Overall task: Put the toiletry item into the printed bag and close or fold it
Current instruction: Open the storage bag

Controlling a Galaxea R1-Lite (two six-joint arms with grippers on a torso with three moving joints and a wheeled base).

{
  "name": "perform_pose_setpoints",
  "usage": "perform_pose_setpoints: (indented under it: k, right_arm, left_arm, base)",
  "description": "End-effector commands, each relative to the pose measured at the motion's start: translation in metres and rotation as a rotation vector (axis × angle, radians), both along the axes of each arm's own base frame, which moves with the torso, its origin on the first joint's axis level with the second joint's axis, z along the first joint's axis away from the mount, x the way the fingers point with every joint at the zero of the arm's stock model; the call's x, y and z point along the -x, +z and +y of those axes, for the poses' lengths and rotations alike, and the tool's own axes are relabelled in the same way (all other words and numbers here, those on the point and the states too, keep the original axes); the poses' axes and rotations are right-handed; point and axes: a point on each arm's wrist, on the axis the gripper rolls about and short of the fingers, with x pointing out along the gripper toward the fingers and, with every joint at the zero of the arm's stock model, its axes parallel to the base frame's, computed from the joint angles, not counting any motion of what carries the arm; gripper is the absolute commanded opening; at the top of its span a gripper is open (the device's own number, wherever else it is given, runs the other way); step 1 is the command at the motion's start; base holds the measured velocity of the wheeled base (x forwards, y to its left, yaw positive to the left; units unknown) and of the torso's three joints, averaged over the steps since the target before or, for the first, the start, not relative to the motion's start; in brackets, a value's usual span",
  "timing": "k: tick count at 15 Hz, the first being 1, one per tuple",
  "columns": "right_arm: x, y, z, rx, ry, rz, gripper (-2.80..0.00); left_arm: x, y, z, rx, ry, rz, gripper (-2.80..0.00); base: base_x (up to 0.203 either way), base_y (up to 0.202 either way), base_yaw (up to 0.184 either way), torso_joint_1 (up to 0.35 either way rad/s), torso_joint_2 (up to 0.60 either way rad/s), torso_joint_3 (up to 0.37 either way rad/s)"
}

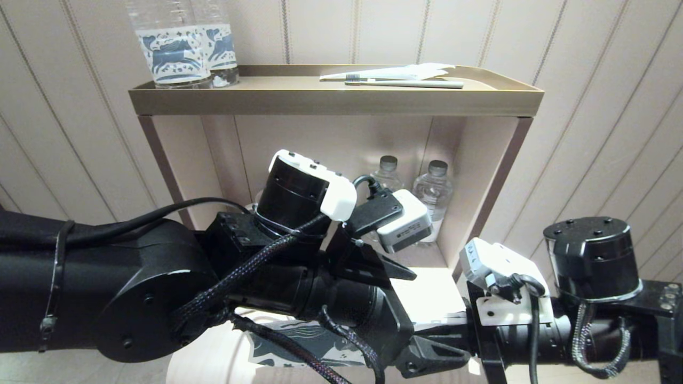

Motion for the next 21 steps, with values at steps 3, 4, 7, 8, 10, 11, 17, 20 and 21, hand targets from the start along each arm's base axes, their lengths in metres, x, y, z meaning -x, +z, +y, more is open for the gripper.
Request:
perform_pose_setpoints:
  k: [3,4,7,8,10,11,17,20,21]
  right_arm:
    - [0.0003,0.0015,0.0002,-0.006,0.005,-0.007,-2.8]
    - [0.0003,0.0014,0.0003,-0.005,0.005,-0.006,-2.8]
    - [0.0003,0.0011,-0.0002,-0.005,0.003,-0.005,-2.8]
    - [0.0003,0.0011,-0.0002,-0.004,0.004,-0.006,-2.8]
    - [0.0001,0.0015,-0.0001,-0.005,0.004,-0.008,-2.8]
    - [0.0003,0.0011,-0.0002,-0.004,0.004,-0.007,-2.8]
    - [0.0001,0.0017,0.0,-0.006,0.004,-0.009,-2.8]
    - [0.0003,0.0021,-0.0002,-0.007,0.004,-0.011,-2.8]
    - [0.0004,0.0029,-0.0002,-0.009,0.004,-0.014,-2.8]
  left_arm:
    - [-0.0005,-0.0005,-0.0007,0.002,-0.002,-0.002,0.0]
    - [-0.0007,-0.0009,-0.001,0.005,-0.001,-0.005,0.0]
    - [-0.0011,-0.0026,-0.0015,0.003,0.001,-0.007,-2.8]
    - [-0.0011,-0.0026,-0.0015,0.003,0.001,-0.005,-2.8]
    - [-0.0013,-0.0015,-0.0018,0.007,0.002,-0.005,-2.8]
    - [-0.0013,-0.0018,-0.0017,0.006,0.002,-0.004,-2.8]
    - [-0.0003,-0.0052,-0.0003,-0.005,-0.003,-0.004,-2.8]
    - [0.0012,-0.0051,0.0017,-0.007,-0.002,-0.005,-2.8]
    - [0.0022,-0.0041,0.0031,-0.005,-0.001,-0.005,-2.8]
  base:
    - [0.0,0.0,0.0,0.0,0.0,0.0]
    - [0.0,0.0,0.0,0.0,0.0,0.0]
    - [0.0,0.0,0.0,0.0,0.0,0.0]
    - [0.0,0.0,0.0,0.0,0.0,0.0]
    - [0.0,0.0,0.0,0.0,0.0,0.0]
    - [0.0,0.0,0.0,0.0,0.0,0.0]
    - [0.0,0.0,0.0,0.0,0.0,0.0]
    - [0.0,0.0,0.0,0.0,0.0,0.0]
    - [0.0,0.0,0.0,0.0,0.0,0.0]
